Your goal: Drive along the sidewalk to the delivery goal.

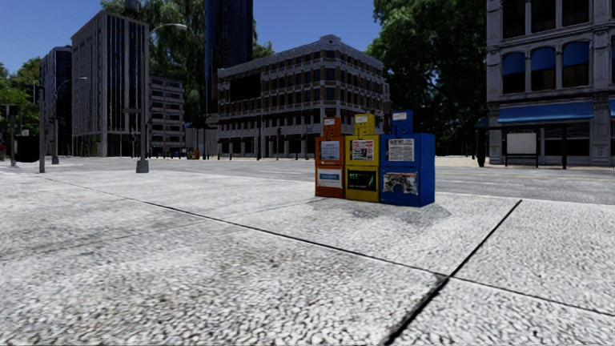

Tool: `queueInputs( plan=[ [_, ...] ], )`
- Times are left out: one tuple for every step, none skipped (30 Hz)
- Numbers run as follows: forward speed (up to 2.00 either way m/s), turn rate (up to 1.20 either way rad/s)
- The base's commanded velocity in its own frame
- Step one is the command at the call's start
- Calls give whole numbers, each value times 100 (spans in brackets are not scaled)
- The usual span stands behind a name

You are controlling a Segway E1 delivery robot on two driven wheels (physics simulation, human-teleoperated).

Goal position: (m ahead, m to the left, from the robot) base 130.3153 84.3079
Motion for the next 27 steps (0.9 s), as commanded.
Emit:
queueInputs(
  plan=[
    [0, 120],
    [0, 120],
    [0, 120],
    [0, 120],
    [0, 120],
    [0, 120],
    [0, 120],
    [0, 120],
    [0, 120],
    [0, 120],
    [0, 120],
    [0, 120],
    [0, 120],
    [0, 120],
    [0, 120],
    [0, 120],
    [52, 117],
    [152, 82],
    [187, 0],
    [187, 0],
    [200, 0],
    [200, 0],
    [200, 0],
    [200, 0],
    [200, 0],
    [200, 0],
    [200, 0]
  ],
)
